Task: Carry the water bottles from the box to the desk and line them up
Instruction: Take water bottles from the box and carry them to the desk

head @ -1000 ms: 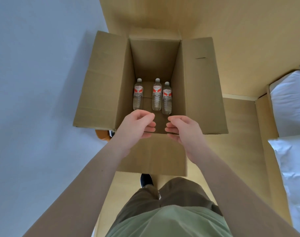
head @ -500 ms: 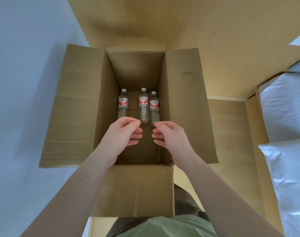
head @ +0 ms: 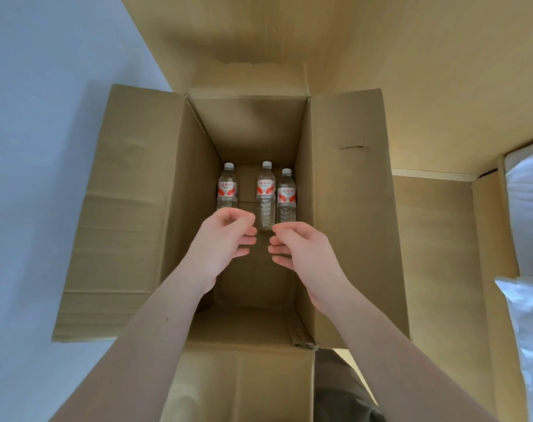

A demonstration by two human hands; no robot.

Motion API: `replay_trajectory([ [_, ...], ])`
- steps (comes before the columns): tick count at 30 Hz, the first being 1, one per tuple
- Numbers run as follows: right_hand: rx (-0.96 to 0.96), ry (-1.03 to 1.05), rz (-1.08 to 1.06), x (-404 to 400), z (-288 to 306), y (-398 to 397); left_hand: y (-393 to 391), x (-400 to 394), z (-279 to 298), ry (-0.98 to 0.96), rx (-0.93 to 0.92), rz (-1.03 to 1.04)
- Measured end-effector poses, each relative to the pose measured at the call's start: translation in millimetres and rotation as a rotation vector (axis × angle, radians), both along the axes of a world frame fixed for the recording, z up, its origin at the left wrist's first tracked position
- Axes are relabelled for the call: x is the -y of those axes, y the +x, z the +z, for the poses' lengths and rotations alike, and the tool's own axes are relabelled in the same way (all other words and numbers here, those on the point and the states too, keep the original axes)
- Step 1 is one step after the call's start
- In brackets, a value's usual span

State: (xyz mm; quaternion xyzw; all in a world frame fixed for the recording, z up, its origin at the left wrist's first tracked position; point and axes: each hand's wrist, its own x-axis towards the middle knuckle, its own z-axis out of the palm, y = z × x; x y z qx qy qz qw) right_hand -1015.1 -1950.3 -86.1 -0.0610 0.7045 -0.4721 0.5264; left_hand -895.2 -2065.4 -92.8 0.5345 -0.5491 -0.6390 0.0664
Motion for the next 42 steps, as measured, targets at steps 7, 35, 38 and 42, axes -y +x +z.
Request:
replay_trajectory([
  [7,-0.070,0.067,-0.052,23.7,-25.9,-0.5,-17.6,30.6,-27.4,-0.009,0.056,-0.008],
  [35,0.010,0.329,-0.220,160.9,-177.1,-42.1,-45.6,117.4,-153.5,0.166,0.200,0.170],
  [38,-0.018,0.362,-0.221,171.3,-194.9,-44.3,-54.2,123.9,-169.5,0.164,0.221,0.169],
  [42,-0.015,0.399,-0.247,184.8,-212.4,-42.5,-63.5,132.4,-186.1,0.171,0.254,0.210],
])
